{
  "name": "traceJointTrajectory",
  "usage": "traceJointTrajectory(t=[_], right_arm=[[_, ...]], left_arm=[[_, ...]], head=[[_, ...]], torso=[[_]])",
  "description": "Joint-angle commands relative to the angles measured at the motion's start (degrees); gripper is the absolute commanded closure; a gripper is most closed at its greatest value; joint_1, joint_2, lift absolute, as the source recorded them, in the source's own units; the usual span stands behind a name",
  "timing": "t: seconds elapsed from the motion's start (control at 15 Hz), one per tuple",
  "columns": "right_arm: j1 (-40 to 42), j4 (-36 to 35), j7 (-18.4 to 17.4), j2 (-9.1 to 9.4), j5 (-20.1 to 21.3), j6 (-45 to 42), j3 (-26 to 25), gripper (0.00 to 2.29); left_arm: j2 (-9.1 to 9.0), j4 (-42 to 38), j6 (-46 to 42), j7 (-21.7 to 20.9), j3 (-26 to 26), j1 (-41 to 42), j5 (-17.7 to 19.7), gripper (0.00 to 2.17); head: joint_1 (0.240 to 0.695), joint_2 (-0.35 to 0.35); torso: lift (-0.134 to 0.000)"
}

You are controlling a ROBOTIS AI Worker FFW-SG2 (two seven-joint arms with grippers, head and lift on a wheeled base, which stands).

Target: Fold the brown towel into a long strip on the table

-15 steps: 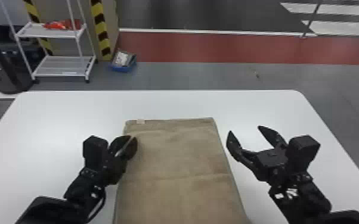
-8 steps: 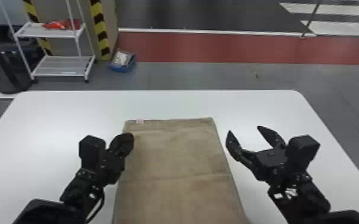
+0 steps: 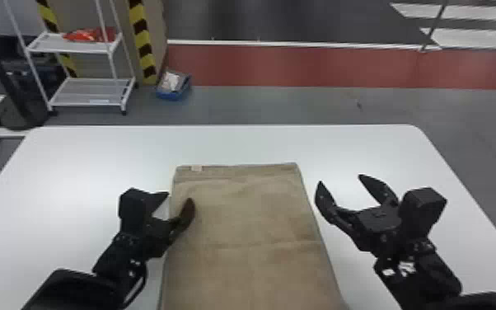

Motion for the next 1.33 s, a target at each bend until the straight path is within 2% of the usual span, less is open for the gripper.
traceJointTrajectory(t=[0.0, 0.13, 0.2, 0.53, 0.8, 1.0, 1.2, 1.27], right_arm=[[-0.32, 0.06, 0.0, -0.17, -0.05, 0.27, 0.02, 0.09], [-0.76, 0.06, 0.0, -0.17, -0.05, 0.8, -0.07, 0.09], [-0.76, 0.06, 0.0, -0.17, -0.14, 0.97, -0.07, 0.09], [-0.76, 0.23, 0.0, -0.17, -0.14, 1.15, -0.24, 0.09], [-0.76, 0.94, 0.0, -0.17, -0.14, 0.97, -0.42, 0.09], [-0.76, 1.38, -0.26, -0.17, -0.49, 1.68, -1.38, 0.09], [-0.05, 1.46, -6.5, 0.09, -2.78, 3.44, -3.49, 0.09], [0.21, 1.38, -7.82, 0.09, -3.83, 3.79, -4.46, 0.09]], left_arm=[[0.01, 0.65, -0.07, -0.01, 0.16, -0.18, -0.02, 0.8], [0.01, 0.12, -0.77, -0.01, 0.25, 0.09, 0.24, 1.27], [0.01, -0.58, -0.95, -0.01, 0.25, 0.35, 0.16, 1.36], [0.01, -5.24, -4.64, 2.8, -0.63, 3.34, 0.07, 1.36], [0.62, -14.38, -4.64, 1.83, -3.18, 8.96, -0.46, 1.36], [0.71, -20.27, -4.46, 0.16, -8.01, 13.01, -4.94, 1.31], [0.89, -21.67, -0.95, -1.24, -12.58, 13.97, -6.88, 1.26], [0.89, -21.67, 0.46, -1.42, -13.29, 13.97, -7.58, 1.07]], head=[[0.695, -0.039], [0.695, -0.038], [0.695, -0.037], [0.695, -0.039], [0.695, -0.057], [0.695, -0.1], [0.695, -0.19], [0.695, -0.216]], torso=[[-0.115], [-0.115], [-0.115], [-0.115], [-0.115], [-0.115], [-0.115], [-0.115]])
